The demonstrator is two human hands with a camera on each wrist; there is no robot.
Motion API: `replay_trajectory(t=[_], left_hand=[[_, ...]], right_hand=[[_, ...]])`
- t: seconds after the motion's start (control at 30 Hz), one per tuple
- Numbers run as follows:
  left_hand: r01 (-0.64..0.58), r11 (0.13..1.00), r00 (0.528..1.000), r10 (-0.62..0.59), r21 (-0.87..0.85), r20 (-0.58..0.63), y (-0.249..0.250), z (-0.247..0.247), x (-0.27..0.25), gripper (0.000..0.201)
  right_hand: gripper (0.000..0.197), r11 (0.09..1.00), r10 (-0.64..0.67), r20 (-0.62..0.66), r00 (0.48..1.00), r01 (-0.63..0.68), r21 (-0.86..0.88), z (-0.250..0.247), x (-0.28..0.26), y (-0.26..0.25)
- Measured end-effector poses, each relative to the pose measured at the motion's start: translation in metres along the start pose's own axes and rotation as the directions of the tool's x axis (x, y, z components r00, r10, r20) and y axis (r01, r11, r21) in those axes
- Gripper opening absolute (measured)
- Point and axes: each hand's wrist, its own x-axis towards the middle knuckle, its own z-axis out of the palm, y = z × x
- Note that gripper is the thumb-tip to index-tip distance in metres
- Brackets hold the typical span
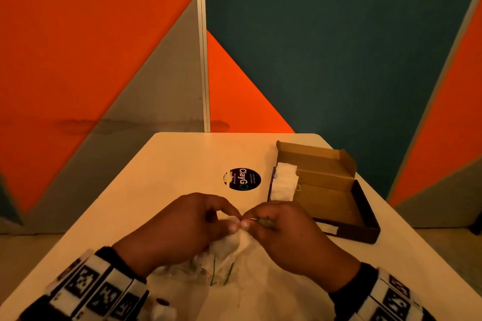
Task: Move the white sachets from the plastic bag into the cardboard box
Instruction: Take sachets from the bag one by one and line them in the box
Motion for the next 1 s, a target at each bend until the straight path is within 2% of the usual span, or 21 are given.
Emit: replay_trajectory(t=[0.07,0.23,0.33,0.43,0.57,0.67,0.8,0.9,1.0], left_hand=[[-0.010,0.994,0.997,0.018,0.111,-0.071,-0.004,-0.003,0.003,0.010],[0.037,0.960,0.992,-0.001,0.277,-0.127,-0.022,-0.026,0.009,0.014],[0.079,0.930,0.988,-0.025,0.360,-0.152,-0.032,-0.039,0.010,0.018],[0.060,0.886,0.991,0.003,0.460,-0.136,-0.029,-0.042,0.010,0.017],[-0.044,0.862,0.994,0.090,0.506,-0.066,-0.010,-0.024,0.011,0.013],[-0.108,0.861,0.989,0.144,0.498,-0.035,-0.001,-0.008,0.014,0.012],[-0.143,0.871,0.983,0.179,0.470,-0.032,0.002,-0.001,0.016,0.009],[-0.111,0.901,0.989,0.141,0.420,-0.041,-0.004,-0.007,0.013,0.007],[-0.095,0.948,0.994,0.106,0.303,-0.020,-0.012,-0.014,0.009,0.006]], right_hand=[[0.016,0.995,0.048,-0.004,0.999,-0.047,0.088,-0.002,-0.001,0.003],[0.018,0.925,0.241,-0.050,0.969,-0.214,0.313,-0.015,-0.003,0.017],[0.017,0.930,0.314,-0.056,0.948,-0.296,0.216,-0.024,0.000,0.031],[0.015,0.957,0.290,-0.065,0.955,-0.288,0.040,-0.026,0.005,0.036],[0.026,0.993,0.101,0.011,0.995,-0.100,-0.066,-0.018,0.006,0.009],[0.032,0.995,0.030,0.068,0.997,-0.023,-0.100,-0.008,0.007,-0.010],[0.021,0.996,0.044,0.058,0.997,-0.040,-0.080,0.001,0.009,-0.004],[0.018,0.995,0.089,0.049,0.995,-0.087,-0.037,-0.006,0.010,0.004],[0.017,0.993,0.085,0.031,0.996,-0.082,-0.085,-0.014,0.008,0.010]])
